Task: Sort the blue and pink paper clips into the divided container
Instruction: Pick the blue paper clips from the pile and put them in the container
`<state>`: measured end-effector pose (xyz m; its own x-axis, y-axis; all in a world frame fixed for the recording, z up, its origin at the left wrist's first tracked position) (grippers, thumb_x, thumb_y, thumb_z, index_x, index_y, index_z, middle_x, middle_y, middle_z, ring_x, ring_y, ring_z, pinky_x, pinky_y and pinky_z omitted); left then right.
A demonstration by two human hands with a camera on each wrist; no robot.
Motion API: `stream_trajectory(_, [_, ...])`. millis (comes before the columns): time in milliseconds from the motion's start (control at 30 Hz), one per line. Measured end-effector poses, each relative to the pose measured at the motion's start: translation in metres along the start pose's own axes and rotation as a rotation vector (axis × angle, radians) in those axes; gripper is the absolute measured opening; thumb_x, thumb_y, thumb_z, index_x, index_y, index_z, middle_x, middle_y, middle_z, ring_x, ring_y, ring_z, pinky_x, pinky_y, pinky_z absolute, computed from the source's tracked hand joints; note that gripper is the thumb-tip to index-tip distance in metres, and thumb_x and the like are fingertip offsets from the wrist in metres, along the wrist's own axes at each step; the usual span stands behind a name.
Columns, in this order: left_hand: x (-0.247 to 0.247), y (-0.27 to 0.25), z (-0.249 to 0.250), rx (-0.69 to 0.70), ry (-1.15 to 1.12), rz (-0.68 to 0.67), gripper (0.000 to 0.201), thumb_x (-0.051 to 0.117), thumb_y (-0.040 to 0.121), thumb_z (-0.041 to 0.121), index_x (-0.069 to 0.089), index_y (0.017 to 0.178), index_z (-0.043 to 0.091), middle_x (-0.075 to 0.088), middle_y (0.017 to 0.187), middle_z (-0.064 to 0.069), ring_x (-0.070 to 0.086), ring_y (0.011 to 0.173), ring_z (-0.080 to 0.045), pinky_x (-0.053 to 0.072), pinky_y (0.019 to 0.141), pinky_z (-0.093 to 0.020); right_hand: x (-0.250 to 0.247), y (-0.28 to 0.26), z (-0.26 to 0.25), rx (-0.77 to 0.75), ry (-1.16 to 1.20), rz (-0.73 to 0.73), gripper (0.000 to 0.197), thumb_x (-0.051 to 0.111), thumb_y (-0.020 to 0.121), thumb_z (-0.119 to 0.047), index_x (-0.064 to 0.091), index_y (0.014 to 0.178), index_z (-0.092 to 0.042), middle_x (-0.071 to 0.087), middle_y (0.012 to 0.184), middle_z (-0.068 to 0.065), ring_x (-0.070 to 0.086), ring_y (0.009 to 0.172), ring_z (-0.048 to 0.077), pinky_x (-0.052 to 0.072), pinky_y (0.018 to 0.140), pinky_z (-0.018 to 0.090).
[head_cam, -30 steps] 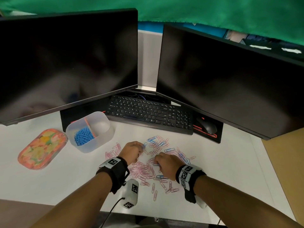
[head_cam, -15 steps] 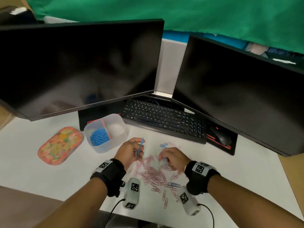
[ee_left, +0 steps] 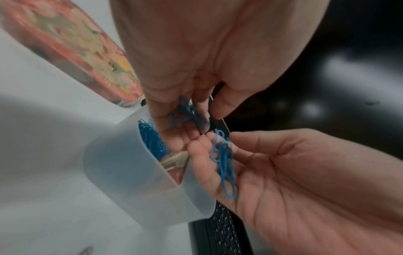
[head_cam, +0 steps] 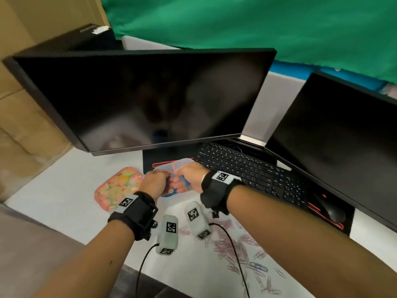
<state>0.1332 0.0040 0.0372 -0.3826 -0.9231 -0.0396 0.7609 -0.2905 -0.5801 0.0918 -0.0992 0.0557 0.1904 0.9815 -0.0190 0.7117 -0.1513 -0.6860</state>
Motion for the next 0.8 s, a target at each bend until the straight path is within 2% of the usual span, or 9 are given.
stream_trajectory(67, [-0.004, 0.006, 0.002, 0.004, 0.042, 0.037, 0.018, 0.05, 0.094, 0.01, 0.059, 0.079, 0.008, 0.061, 0.075, -0.011, 0.058, 0.065, -0.023, 0.053, 0.073, -0.036, 0.005, 0.008, -0.005, -0.002, -0.016, 0.037, 0.023, 0.041, 0.096, -0.007, 0.051, 0.076, -0.009, 0.058, 0.086, 0.017, 0.059, 0.069, 0.025, 0.046, 0.059, 0.028])
stream_trajectory(167, [-0.006, 0.009, 0.006, 0.007, 0.149, 0.075, 0.021, 0.047, 0.096, 0.012, 0.056, 0.078, 0.007, 0.058, 0.084, -0.017, 0.055, 0.074, -0.028, 0.049, 0.079, -0.036, 0.002, 0.013, -0.007, -0.02, -0.056, 0.115, 0.025, 0.045, 0.093, -0.01, 0.05, 0.069, -0.012, 0.049, 0.071, 0.009, 0.047, 0.059, 0.021, 0.045, 0.067, 0.035])
stream_trajectory(300, [-0.004, 0.008, 0.008, 0.049, 0.309, 0.13, 0.019, 0.048, 0.095, 0.018, 0.062, 0.099, 0.007, 0.059, 0.113, -0.019, 0.056, 0.108, -0.036, 0.048, 0.099, -0.045, -0.02, 0.002, -0.001, -0.037, -0.046, 0.136, 0.016, 0.047, 0.09, -0.001, 0.062, 0.086, 0.002, 0.057, 0.087, 0.018, 0.056, 0.083, 0.028, 0.052, 0.093, 0.044])
stream_trajectory(367, [0.004, 0.004, 0.01, 0.143, 0.325, 0.113, 0.014, 0.051, 0.094, 0.018, 0.063, 0.088, 0.017, 0.062, 0.107, -0.014, 0.057, 0.105, -0.034, 0.048, 0.098, -0.045, -0.043, -0.014, 0.006, -0.078, -0.02, 0.142, 0.021, 0.047, 0.093, -0.002, 0.062, 0.106, 0.005, 0.058, 0.086, 0.015, 0.057, 0.083, 0.025, 0.052, 0.087, 0.039])
stream_trajectory(400, [0.011, 0.0, 0.009, 0.197, 0.322, 0.078, 0.016, 0.052, 0.094, 0.016, 0.063, 0.084, 0.02, 0.063, 0.102, -0.01, 0.058, 0.101, -0.031, 0.048, 0.097, -0.043, -0.056, -0.022, 0.013, -0.097, -0.022, 0.141, 0.019, 0.048, 0.094, -0.004, 0.062, 0.106, 0.001, 0.059, 0.083, 0.012, 0.058, 0.078, 0.023, 0.053, 0.079, 0.033])
stream_trajectory(500, [0.045, -0.013, 0.001, 0.358, 0.413, -0.124, 0.027, 0.053, 0.086, 0.003, 0.067, 0.076, 0.024, 0.066, 0.083, 0.001, 0.06, 0.081, -0.02, 0.051, 0.083, -0.035, -0.102, -0.048, 0.046, -0.129, -0.178, 0.217, 0.015, 0.054, 0.093, -0.01, 0.064, 0.082, -0.01, 0.061, 0.075, 0.006, 0.059, 0.065, 0.017, 0.052, 0.065, 0.025])
stream_trajectory(567, [0.076, -0.03, -0.011, 0.452, 0.589, -0.253, 0.027, 0.056, 0.082, 0.002, 0.066, 0.073, 0.025, 0.068, 0.079, 0.003, 0.06, 0.072, -0.013, 0.049, 0.074, -0.025, -0.133, -0.069, 0.078, -0.134, -0.379, 0.322, 0.018, 0.055, 0.092, -0.011, 0.066, 0.077, -0.011, 0.065, 0.074, 0.005, 0.061, 0.065, 0.016, 0.052, 0.061, 0.023])
stream_trajectory(700, [0.136, -0.059, -0.049, 0.588, 0.844, -0.493, 0.019, 0.057, 0.079, 0.008, 0.071, 0.077, 0.02, 0.07, 0.079, 0.007, 0.063, 0.071, -0.012, 0.046, 0.067, -0.016, -0.162, -0.112, 0.15, -0.092, -0.626, 0.411, 0.016, 0.053, 0.084, -0.013, 0.067, 0.078, -0.018, 0.068, 0.081, -0.002, 0.064, 0.072, 0.013, 0.048, 0.059, 0.02])
stream_trajectory(800, [0.16, -0.06, -0.077, 0.548, 0.995, -0.553, 0.02, 0.053, 0.081, 0.013, 0.07, 0.079, 0.024, 0.066, 0.08, 0.011, 0.061, 0.075, -0.012, 0.047, 0.069, -0.019, -0.152, -0.128, 0.202, -0.046, -0.808, 0.304, 0.015, 0.053, 0.084, -0.015, 0.065, 0.088, -0.023, 0.067, 0.091, -0.003, 0.063, 0.083, 0.014, 0.051, 0.075, 0.026])
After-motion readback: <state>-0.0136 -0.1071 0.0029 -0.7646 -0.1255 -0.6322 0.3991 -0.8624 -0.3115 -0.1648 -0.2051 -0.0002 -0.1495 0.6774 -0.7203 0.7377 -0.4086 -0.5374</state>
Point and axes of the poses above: each hand's wrist, its own y-axis towards the middle knuckle, its own x-axis out of the palm, z = x × y, the point moved 4 cm from there along y, towards the middle knuckle
